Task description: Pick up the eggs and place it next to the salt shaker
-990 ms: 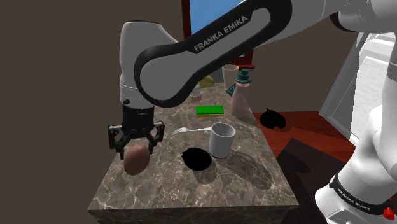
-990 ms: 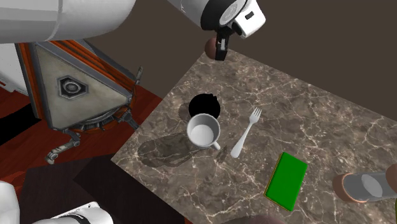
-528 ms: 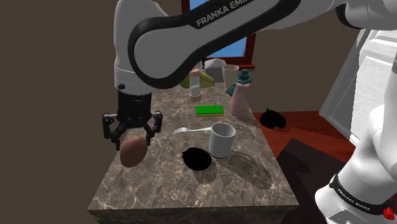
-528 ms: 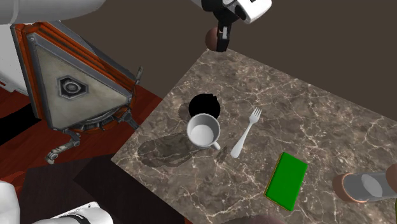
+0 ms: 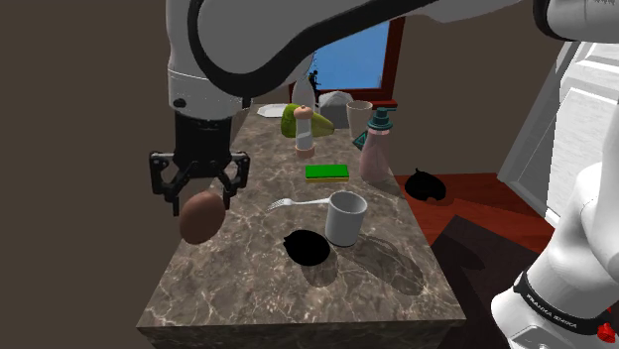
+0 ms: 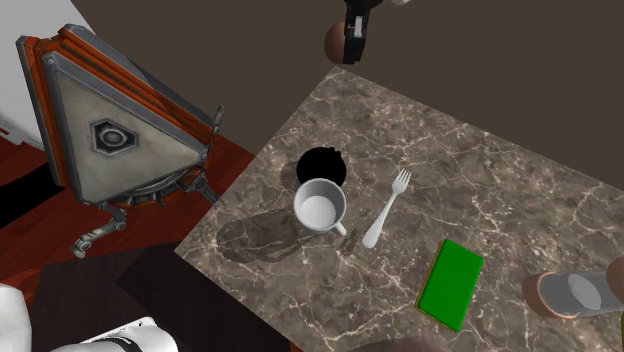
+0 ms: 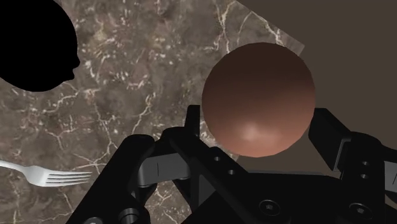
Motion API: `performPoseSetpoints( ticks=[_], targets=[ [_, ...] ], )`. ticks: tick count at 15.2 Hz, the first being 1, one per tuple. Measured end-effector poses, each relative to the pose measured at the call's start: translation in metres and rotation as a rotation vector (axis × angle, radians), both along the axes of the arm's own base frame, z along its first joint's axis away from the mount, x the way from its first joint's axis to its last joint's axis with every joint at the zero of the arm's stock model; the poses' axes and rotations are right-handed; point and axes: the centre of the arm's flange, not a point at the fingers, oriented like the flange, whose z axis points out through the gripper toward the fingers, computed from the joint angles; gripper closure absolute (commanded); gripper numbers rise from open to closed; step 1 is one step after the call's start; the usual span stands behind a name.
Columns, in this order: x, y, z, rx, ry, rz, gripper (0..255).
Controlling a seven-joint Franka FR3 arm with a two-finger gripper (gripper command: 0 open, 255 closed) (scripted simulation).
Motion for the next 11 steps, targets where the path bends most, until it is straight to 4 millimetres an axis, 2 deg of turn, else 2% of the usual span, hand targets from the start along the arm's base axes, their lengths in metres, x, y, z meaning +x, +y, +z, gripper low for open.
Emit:
performPoseSetpoints(
  ticks=[11],
  targets=[
    [-0.001,0.001,0.057,0.0,0.0,0.0,255]
  ],
)
